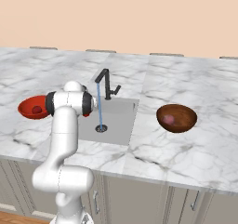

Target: Pick the tomatos from the sink and place them in one bowl. Place the onion in the other bowl. Then turn off the sink faucet.

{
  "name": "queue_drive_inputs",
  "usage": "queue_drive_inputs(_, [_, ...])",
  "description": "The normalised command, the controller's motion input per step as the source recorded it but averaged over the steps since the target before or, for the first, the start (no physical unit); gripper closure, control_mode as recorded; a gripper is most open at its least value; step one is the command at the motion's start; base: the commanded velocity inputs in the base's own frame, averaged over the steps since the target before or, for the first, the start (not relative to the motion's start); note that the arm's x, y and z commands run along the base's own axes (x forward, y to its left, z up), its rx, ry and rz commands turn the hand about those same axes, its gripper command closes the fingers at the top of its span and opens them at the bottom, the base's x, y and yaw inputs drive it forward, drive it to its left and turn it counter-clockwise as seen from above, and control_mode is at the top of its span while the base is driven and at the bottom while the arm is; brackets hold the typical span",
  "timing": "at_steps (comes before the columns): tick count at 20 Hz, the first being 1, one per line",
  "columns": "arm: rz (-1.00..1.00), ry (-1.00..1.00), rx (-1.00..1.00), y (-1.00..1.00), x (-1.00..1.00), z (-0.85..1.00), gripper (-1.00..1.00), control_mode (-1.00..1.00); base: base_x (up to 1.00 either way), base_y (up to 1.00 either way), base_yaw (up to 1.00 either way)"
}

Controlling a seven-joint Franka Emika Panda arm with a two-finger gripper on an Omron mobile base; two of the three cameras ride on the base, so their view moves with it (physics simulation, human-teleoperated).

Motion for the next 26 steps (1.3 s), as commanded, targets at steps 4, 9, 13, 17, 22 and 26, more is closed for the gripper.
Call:
queue_drive_inputs(4, [0.01, 0.0, 0.0, -0.2, 0.0, -0.22, -1.0, -1.0, 0.0, 0.0, 0.0])
queue_drive_inputs(9, [0.06, 0.0, 0.0, 0.0, 0.01, -0.31, -1.0, -1.0, 0.0, 0.0, 0.0])
queue_drive_inputs(13, [0.08, 0.0, -0.01, 0.0, 0.01, -0.42, -1.0, -1.0, 0.0, 0.0, 0.0])
queue_drive_inputs(17, [0.07, 0.0, -0.07, 0.0, 0.0, -0.52, -1.0, -1.0, 0.0, 0.0, 0.0])
queue_drive_inputs(22, [0.04, 0.0, -0.04, -0.03, 0.0, -0.36, -1.0, -1.0, 0.0, 0.0, 0.0])
queue_drive_inputs(26, [0.04, 0.0, 0.0, -0.19, -0.04, -0.34, -1.0, -1.0, 0.0, 0.0, 0.0])
